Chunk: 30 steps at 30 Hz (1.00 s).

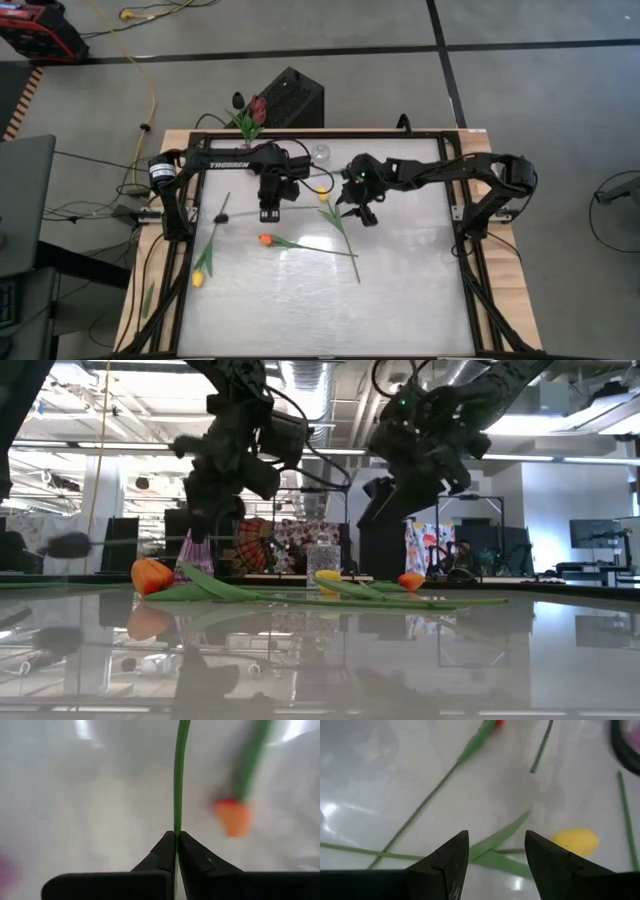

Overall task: Sort flowers into vase by color
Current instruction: Put the black flower into the purple vase

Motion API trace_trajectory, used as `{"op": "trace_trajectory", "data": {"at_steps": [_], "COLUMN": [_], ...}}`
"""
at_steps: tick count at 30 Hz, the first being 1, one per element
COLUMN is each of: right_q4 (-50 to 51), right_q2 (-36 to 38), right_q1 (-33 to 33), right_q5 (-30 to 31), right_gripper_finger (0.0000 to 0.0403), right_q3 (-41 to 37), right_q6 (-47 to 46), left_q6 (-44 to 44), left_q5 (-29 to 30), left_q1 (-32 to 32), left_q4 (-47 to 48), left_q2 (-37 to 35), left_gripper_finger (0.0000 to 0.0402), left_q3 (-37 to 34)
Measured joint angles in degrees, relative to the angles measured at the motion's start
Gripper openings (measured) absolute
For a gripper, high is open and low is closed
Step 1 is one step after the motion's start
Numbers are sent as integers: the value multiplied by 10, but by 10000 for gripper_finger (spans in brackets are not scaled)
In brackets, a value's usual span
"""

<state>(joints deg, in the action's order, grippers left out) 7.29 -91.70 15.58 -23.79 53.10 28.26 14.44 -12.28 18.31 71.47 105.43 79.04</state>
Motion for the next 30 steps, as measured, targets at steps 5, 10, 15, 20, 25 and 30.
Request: {"op": "trace_trajectory", "data": {"at_steps": [5,10,15,20,25,30], "right_q4": [-59,-143,-169,-172,-173,-167], "right_q2": [-4,-5,-8,-46,-94,-109], "right_q1": [-58,-107,-130,-130,-130,-129], "right_q5": [115,225,257,272,416,434], "right_gripper_finger": [218,218,218,218,218,213], "right_q3": [0,1,1,2,14,17], "right_q6": [52,81,82,64,63,62], "left_q6": [-63,-100,-124,-136,-137,-136], "left_q5": [-85,-143,-140,-141,-144,-140], "left_q1": [-5,-4,1,0,1,1], "left_q4": [-32,-65,-73,-91,-96,-95], "left_q2": [0,0,0,0,0,0], "left_gripper_finger": [0,0,0,0,0,0], "left_q3": [-24,-26,-26,-26,-26,-26]}}
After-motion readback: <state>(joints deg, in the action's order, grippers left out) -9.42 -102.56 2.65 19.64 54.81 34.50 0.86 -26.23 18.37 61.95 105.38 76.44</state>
